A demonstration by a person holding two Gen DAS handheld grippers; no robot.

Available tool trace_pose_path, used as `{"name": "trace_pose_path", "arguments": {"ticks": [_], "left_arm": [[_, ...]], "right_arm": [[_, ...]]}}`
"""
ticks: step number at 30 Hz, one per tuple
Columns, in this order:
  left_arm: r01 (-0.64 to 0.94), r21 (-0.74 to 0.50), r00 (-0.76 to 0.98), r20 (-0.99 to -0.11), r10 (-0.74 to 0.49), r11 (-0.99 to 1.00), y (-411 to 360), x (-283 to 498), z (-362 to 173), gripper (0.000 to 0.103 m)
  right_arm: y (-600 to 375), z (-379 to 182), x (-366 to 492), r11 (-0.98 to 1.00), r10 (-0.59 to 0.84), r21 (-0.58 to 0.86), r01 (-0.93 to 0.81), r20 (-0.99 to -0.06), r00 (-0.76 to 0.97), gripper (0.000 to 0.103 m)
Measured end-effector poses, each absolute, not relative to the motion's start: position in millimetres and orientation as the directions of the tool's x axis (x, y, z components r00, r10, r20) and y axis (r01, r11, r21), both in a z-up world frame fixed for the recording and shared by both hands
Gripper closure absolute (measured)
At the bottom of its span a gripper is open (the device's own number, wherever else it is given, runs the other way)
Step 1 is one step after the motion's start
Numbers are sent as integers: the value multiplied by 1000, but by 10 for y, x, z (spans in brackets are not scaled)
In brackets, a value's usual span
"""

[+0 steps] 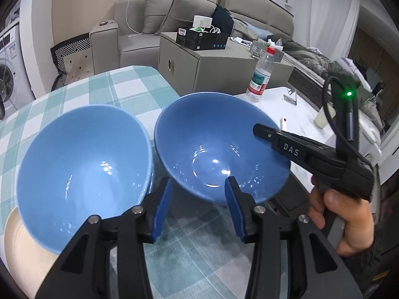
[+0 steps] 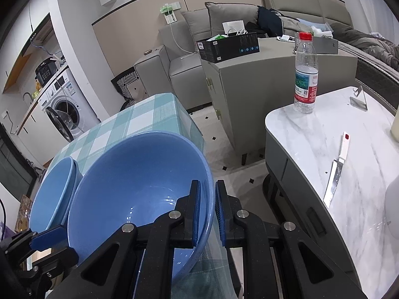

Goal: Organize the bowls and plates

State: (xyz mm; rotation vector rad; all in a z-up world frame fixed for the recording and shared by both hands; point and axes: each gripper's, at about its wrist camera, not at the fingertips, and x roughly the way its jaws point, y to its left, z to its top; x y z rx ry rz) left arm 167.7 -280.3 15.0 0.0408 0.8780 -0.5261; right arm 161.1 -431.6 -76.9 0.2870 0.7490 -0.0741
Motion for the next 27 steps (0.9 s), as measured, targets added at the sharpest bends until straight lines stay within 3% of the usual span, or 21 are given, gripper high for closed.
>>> {"name": "trace_pose_path", "arguments": {"ticks": [12,16,27], "left_arm": [[471,-151,518,-750,-410,869,-2871,1715,146,54],[490,-165,498,-753,-430,856,-2887,1688,149,47],[477,-139,510,-761,-402,868,-2956,1698,143,46]], "right_arm": [[-4317,-812,1597,961,33,221,164,-683,729,90],[-4316,-807,1595,961,39,225,159,-682,731,90],[-4301,-798,1611,961,57,236,142,-675,735,90]]}}
